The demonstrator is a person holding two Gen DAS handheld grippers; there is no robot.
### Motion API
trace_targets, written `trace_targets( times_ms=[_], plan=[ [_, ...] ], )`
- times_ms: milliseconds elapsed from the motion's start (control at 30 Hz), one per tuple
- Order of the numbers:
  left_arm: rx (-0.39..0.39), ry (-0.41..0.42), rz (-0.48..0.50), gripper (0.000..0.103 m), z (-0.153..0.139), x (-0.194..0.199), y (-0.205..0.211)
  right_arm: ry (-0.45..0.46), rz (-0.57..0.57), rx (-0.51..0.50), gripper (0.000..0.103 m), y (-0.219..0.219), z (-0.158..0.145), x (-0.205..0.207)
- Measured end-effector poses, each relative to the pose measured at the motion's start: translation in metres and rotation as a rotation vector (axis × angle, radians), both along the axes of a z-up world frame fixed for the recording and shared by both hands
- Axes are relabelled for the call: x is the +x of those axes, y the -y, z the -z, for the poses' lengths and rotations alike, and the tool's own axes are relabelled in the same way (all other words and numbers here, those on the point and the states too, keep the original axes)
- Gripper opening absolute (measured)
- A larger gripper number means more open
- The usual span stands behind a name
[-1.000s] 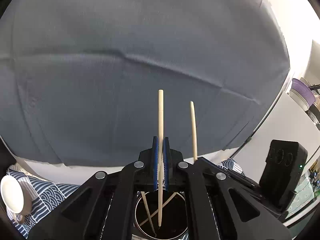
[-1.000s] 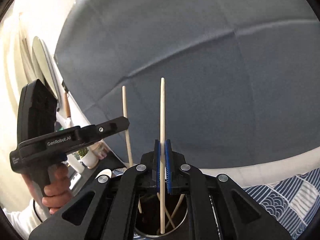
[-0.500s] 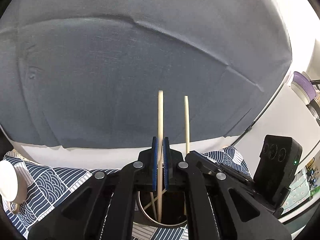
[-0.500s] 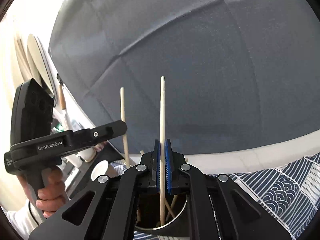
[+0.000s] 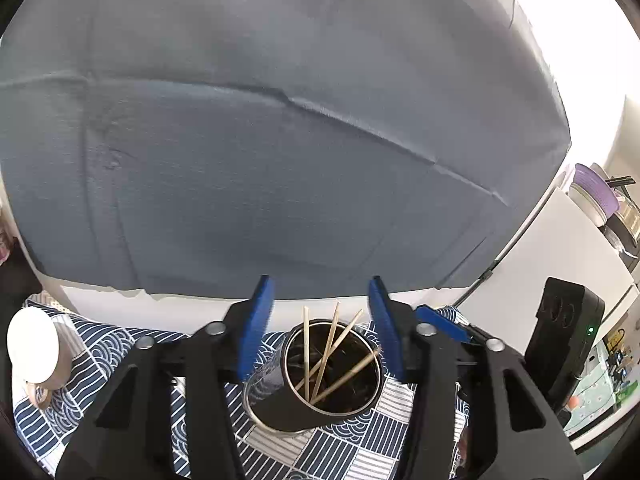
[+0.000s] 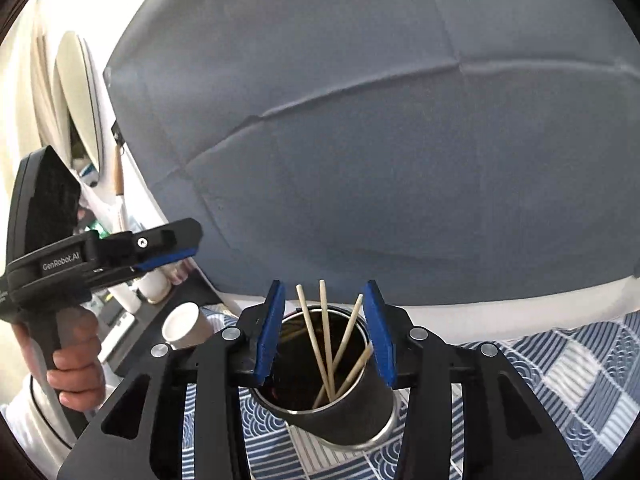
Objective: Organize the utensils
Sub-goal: 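Drop the skewer into the black cup by opening the right gripper, then move the right gripper back down toward the remaining skewers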
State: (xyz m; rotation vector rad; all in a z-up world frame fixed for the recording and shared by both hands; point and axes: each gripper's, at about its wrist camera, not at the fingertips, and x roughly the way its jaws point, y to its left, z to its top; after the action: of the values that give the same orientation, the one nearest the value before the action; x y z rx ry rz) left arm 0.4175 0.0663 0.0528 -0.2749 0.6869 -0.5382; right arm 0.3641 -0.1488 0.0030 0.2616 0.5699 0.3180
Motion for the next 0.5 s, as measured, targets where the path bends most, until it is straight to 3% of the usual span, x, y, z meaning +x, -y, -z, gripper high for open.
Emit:
trace_targets(
  times_ms=[67,133,300,500],
  plan=[
    [-0.013,0.005,-0.004,0.063,-0.002,-0.008,-0.007,0.002,0.008,-0.033,0.053,-0.003,-0.006,-0.008],
    [-0.014,0.004,-0.015,0.078,-0.005,-0.015,-0.014,0.011,0.016,-0.064,0.064,-0.007,-0.011,-0.015],
    [0.032,-0.018,-0.048,0.085,-0.005,-0.033,-0.033,0.022,0.034,-0.127,0.083,-0.020,-0.022,-0.035],
    [0.087,-0.049,-0.058,0.091,-0.003,-0.056,-0.057,-0.002,0.049,-0.165,0.091,-0.036,-0.026,-0.061]
  ],
)
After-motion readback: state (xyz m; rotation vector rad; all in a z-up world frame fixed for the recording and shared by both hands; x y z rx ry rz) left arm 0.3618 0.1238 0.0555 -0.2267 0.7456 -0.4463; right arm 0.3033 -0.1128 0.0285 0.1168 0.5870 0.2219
